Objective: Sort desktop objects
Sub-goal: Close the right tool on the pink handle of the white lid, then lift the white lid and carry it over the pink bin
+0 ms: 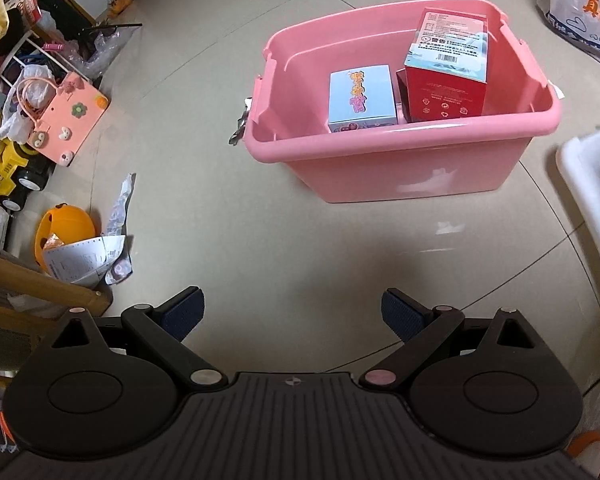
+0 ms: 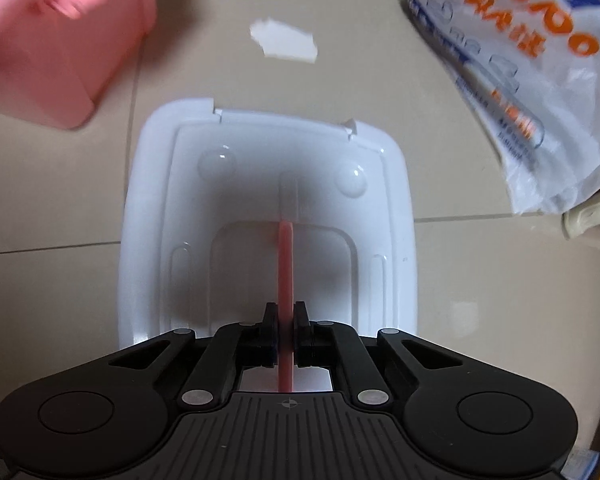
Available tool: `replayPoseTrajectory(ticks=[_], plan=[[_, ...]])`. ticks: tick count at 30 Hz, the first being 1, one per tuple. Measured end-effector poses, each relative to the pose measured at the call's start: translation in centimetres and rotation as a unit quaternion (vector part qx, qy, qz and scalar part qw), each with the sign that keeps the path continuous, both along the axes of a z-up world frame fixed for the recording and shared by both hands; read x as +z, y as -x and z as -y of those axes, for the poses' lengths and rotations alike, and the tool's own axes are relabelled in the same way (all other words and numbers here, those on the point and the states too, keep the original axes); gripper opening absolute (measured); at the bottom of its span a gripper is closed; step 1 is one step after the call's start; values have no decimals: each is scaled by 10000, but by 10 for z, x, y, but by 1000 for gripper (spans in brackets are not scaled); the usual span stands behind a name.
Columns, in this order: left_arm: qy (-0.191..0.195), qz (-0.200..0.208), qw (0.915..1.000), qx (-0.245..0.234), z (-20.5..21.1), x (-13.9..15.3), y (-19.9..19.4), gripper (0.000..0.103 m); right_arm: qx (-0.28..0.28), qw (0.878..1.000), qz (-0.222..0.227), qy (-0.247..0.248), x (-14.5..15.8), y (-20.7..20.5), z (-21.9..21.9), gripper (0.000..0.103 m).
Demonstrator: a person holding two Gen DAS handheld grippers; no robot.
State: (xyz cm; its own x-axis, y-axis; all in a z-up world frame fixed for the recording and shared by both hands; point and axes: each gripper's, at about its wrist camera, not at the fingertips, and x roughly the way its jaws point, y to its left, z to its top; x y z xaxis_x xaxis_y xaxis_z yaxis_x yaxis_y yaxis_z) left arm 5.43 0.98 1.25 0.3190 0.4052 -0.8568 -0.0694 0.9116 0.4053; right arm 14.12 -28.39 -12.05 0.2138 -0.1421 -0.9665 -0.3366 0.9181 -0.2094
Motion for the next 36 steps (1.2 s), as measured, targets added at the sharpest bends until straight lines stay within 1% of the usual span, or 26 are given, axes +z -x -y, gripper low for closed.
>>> replayPoseTrajectory(ticks=[4, 10, 12, 16, 20, 23, 27, 31, 36], plan=[[-3, 68, 10000, 45, -4, 7, 4, 98, 83, 9997, 216, -83, 34, 11, 0, 5], [169, 120, 9996, 174, -11, 20, 12, 98, 374, 9976, 578, -115, 88, 22, 3, 5], [270, 122, 9995, 123, -11, 24, 14, 98, 530, 9962, 683, -140, 105, 24, 1, 5], [289, 236, 9993, 4, -12, 34, 18, 98, 1046, 9906, 883, -75, 141, 29, -18, 5], [318, 369, 9988, -8, -17, 43, 17, 98, 1646, 9790, 1202, -57, 174, 30, -49, 5], [362, 446, 9983, 31, -21, 47, 15, 98, 2226, 9659, 1320, -12, 185, 23, -81, 5], [413, 455, 9980, 115, -29, 47, 11, 98, 3006, 9430, 1429, 68, 194, 11, -124, 5], [530, 384, 9973, 338, -41, 40, 5, 98, 3734, 9166, 1425, 144, 189, -6, -167, 5], [678, 240, 9954, 637, -55, 24, -7, 98, 4571, 8800, 1257, 281, 164, -30, -217, 5]])
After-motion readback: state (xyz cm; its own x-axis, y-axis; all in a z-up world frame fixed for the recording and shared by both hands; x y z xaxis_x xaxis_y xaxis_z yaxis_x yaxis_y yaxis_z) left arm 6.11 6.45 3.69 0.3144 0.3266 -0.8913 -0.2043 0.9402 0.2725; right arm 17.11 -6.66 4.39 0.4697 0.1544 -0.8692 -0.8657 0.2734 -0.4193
